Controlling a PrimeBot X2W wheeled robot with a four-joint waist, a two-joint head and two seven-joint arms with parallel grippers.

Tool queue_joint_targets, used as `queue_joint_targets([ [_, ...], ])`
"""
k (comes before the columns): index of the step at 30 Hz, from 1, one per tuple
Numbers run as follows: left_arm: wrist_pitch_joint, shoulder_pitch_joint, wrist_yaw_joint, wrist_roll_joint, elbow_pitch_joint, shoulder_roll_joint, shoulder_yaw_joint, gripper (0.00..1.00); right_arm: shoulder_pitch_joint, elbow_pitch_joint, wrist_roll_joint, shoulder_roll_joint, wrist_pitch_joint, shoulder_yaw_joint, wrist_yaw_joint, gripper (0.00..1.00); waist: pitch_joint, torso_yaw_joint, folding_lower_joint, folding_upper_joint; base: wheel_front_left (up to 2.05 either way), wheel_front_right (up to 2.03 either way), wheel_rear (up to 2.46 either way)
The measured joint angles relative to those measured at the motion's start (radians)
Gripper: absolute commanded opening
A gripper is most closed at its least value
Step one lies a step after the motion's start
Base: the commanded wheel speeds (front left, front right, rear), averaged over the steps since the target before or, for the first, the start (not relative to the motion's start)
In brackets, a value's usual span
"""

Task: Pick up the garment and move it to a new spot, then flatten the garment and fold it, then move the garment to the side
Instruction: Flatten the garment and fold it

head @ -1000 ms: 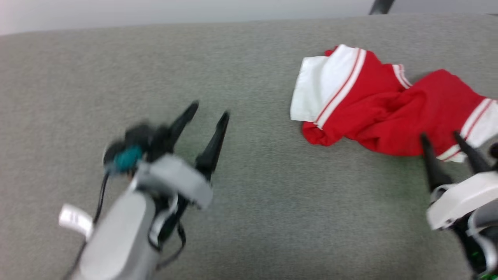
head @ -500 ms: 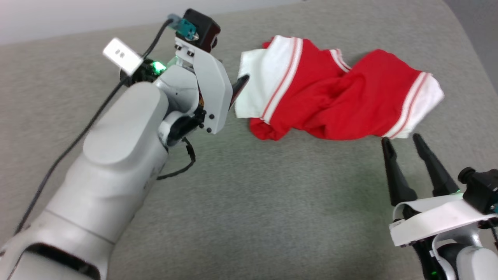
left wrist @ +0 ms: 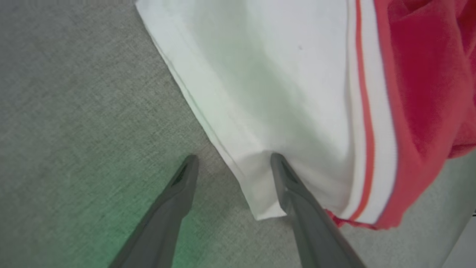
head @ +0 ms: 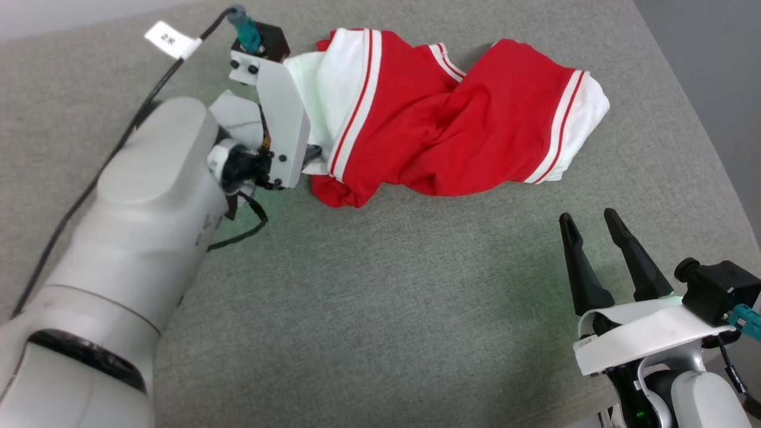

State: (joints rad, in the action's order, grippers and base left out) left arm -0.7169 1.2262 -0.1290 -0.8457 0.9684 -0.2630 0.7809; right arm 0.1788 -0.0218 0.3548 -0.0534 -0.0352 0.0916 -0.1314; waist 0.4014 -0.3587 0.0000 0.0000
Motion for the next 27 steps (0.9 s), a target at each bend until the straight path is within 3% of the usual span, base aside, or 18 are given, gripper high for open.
queue_joint_targets([
  [7,-0.01,0.016,0.0,-0.073,0.021,0.015,-0.002,1.0,0.026,0.008,0.01,0.0,-0.006,0.004,0.0,1.0,0.019,0.001,0.0,0.0,0.0,0.0,0.0],
  [9,-0.01,0.02,0.0,-0.075,0.022,0.02,0.011,0.46,0.033,0.008,0.008,0.0,-0.006,0.006,0.0,1.0,0.019,0.007,0.0,0.0,0.0,0.0,0.0],
  [10,-0.009,0.021,0.0,-0.078,0.025,0.022,0.015,0.29,0.037,0.007,0.008,0.0,-0.005,0.006,0.0,1.0,0.019,0.009,0.0,0.0,0.0,0.0,0.0],
  [11,-0.012,0.021,0.0,-0.082,0.026,0.024,0.021,0.0,0.038,0.006,0.007,0.0,-0.004,0.006,0.0,1.0,0.018,0.012,0.0,0.0,0.0,0.0,0.0],
  [22,0.067,-0.011,0.0,-0.164,0.009,0.042,0.034,0.0,0.032,-0.005,-0.006,0.001,0.021,-0.014,0.0,1.0,0.002,0.054,0.0,0.0,0.0,0.0,0.0],
  [27,0.122,-0.058,0.0,-0.205,-0.026,-0.007,0.036,0.0,-0.008,-0.02,-0.026,0.001,0.058,-0.043,0.0,1.0,-0.034,0.103,0.0,0.0,0.0,0.0,0.0],
])
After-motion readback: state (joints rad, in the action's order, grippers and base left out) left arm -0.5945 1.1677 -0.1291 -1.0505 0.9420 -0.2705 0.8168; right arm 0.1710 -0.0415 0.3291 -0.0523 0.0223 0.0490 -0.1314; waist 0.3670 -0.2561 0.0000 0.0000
